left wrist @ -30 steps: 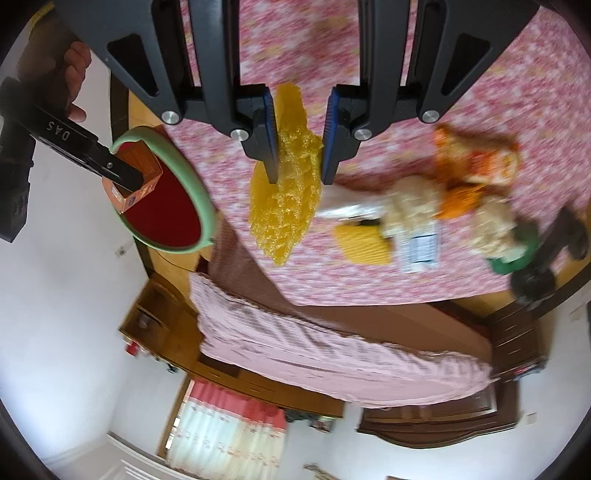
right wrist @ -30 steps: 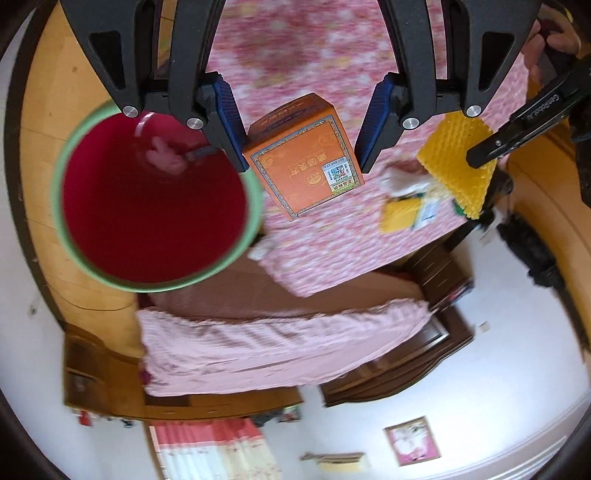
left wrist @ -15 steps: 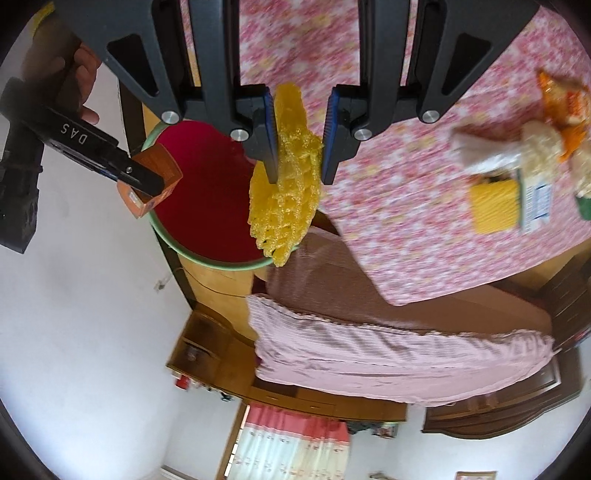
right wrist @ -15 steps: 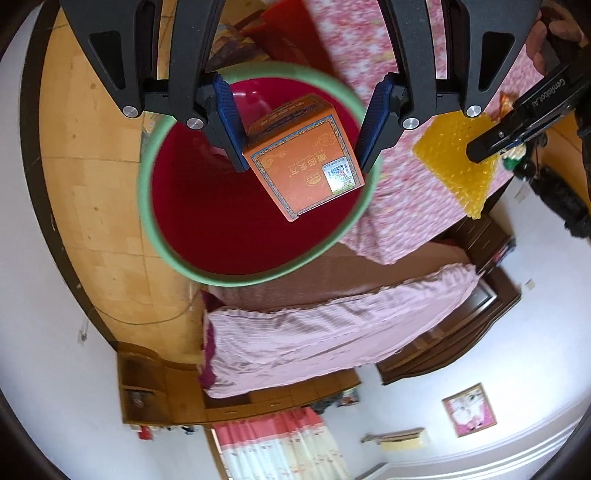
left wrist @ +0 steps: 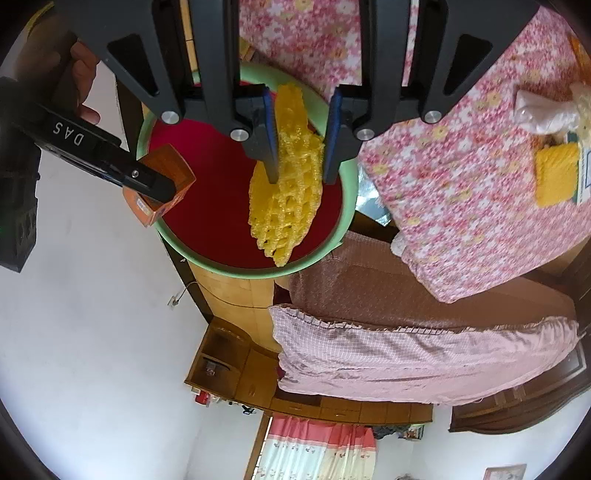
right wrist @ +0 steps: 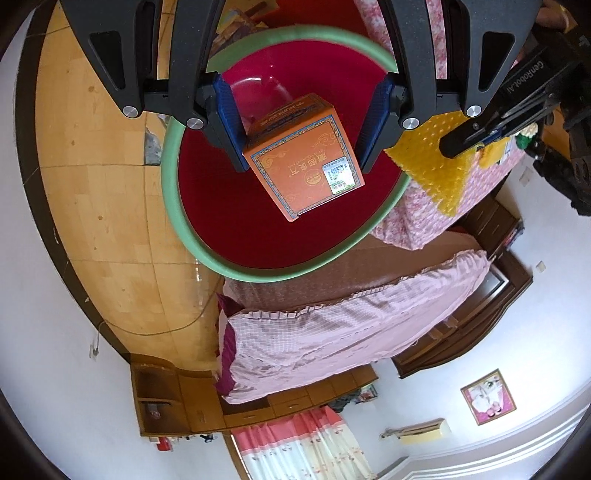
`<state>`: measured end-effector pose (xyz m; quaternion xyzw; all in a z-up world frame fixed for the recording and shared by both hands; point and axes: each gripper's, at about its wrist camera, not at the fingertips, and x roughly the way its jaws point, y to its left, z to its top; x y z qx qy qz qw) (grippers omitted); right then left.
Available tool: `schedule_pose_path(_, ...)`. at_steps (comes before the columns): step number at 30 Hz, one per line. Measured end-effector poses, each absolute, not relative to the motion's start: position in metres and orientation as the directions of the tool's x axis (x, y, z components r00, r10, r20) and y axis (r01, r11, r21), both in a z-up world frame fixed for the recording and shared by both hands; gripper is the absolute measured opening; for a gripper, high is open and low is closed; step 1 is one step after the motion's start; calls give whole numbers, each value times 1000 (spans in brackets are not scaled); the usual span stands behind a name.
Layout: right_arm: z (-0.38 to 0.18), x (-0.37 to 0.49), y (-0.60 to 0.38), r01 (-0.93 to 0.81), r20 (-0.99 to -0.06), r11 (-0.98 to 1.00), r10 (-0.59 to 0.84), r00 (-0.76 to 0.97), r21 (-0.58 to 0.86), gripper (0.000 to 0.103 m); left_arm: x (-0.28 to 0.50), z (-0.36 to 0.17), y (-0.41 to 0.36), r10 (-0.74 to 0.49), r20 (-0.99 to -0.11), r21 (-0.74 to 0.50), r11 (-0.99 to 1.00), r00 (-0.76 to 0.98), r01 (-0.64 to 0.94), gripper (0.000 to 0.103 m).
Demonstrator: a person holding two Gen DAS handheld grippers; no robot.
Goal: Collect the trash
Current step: 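Carry both items over the red bucket and open both grippers, then withdraw both grippers from the bucket toward the remaining items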
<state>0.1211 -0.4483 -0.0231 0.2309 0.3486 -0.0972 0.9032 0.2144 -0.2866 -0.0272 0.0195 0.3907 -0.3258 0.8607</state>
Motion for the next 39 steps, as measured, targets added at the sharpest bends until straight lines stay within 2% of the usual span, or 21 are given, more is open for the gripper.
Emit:
schedule_pose_path(2,-25,123,-450,336,-676,874,-12,737,351,60,216,-29,-290,-546,-680,-220,788,489,575,21)
schedule_pose_path(4,-27,125,-452,335,-676,874,-10,737,353,60,218,-29,-292,-550,-675,-224,788,492,573,28)
schedule_pose_path(6,-29,126,-452,334,-675,873,-6,738,356,60,219,-31,-293,-550,-675,-229,790,492,569,40)
schedule_pose_path(9,-31,126,-454,338,-673,868,-7,740,362,60,221,-33,-294,-548,-681,-231,791,487,567,47)
schedule_pose_path(16,-32,125,-458,339,-667,854,12,745,395,61,222,-36,-292,-531,-696,-231,803,483,550,49)
schedule_pose_path(18,-30,124,-457,337,-665,854,14,747,396,65,221,-35,-288,-531,-698,-242,807,481,540,49)
schedule_pose_path(20,-29,123,-457,336,-658,850,16,753,405,74,220,-34,-284,-529,-698,-247,811,483,531,49)
schedule_pose_path(39,4,102,-415,274,-617,873,39,786,403,74,196,-5,-210,-477,-667,-265,870,573,415,49)
